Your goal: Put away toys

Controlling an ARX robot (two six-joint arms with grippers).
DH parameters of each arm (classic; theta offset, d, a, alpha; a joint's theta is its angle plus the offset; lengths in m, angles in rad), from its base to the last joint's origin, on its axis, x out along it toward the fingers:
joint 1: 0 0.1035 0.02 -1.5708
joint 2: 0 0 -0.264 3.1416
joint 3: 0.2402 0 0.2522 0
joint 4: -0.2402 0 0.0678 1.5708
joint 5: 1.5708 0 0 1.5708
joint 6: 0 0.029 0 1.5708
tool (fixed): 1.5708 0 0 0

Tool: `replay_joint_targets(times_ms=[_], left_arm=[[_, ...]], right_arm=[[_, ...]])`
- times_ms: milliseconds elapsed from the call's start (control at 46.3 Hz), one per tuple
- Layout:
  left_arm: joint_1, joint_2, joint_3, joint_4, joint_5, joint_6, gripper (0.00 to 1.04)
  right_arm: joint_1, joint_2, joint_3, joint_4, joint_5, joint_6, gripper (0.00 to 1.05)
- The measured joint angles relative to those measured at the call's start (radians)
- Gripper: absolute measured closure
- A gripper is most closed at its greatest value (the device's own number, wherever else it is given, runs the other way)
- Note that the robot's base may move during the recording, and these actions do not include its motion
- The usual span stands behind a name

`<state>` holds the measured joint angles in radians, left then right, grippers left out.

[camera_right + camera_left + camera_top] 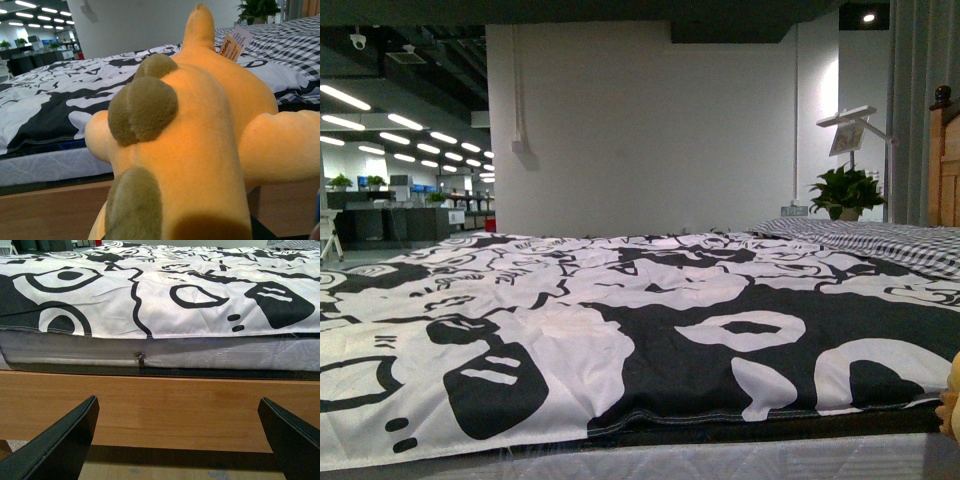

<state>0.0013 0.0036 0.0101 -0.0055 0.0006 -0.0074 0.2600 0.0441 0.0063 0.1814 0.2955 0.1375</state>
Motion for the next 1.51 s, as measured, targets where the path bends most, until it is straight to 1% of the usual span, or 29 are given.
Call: replay_joint_targets(times_ms=[1510], left_arm=[[-0.002,0.0,0.0,0.0,-0.002,0.0,0.06]], right_arm=[[0.004,0.003,0.0,0.002,0.002,-0.001,0.85]])
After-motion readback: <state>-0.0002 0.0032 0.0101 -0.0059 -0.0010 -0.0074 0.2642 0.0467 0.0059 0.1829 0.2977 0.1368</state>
